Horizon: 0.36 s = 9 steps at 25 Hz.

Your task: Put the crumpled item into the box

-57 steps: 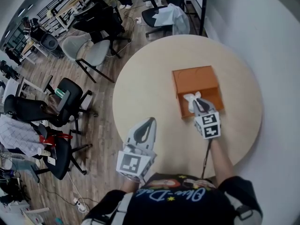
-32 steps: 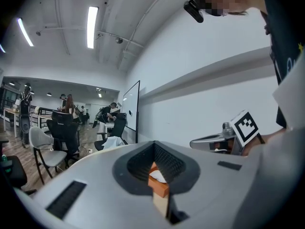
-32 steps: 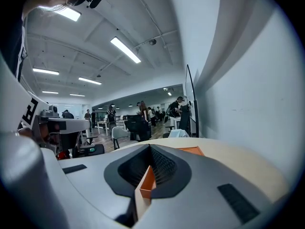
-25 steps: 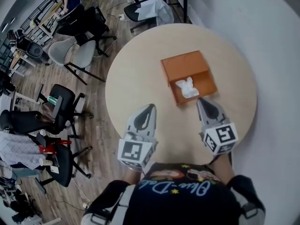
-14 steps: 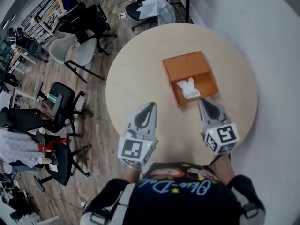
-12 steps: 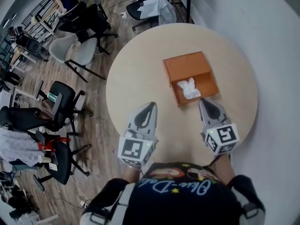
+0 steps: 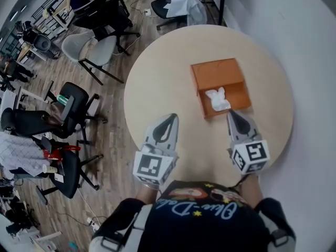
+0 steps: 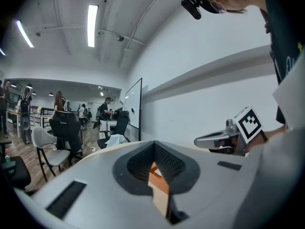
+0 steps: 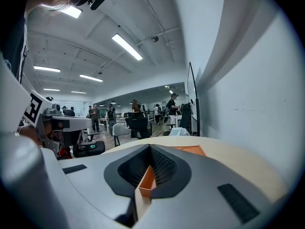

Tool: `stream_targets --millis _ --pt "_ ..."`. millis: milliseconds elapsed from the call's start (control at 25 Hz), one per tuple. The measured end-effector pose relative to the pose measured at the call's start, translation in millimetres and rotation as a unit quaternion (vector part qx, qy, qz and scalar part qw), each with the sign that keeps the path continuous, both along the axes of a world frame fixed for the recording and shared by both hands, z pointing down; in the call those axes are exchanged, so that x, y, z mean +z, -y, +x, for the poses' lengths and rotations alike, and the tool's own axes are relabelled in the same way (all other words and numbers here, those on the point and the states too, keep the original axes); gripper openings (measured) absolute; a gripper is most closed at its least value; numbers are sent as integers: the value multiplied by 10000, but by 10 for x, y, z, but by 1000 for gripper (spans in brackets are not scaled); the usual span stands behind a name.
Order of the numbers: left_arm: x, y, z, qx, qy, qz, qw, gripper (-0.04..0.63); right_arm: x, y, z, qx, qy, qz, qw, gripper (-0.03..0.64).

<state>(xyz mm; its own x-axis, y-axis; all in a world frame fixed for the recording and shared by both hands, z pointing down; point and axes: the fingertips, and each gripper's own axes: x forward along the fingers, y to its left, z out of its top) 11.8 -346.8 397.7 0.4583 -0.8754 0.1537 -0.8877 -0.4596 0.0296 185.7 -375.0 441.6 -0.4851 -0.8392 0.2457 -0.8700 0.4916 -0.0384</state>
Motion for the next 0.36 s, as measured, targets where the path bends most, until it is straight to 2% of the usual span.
stream_targets --millis 360 --pt "17 -51 -43 -91 -9 -31 10000 -8 24 11 20 42 33 -34 10000 -2"
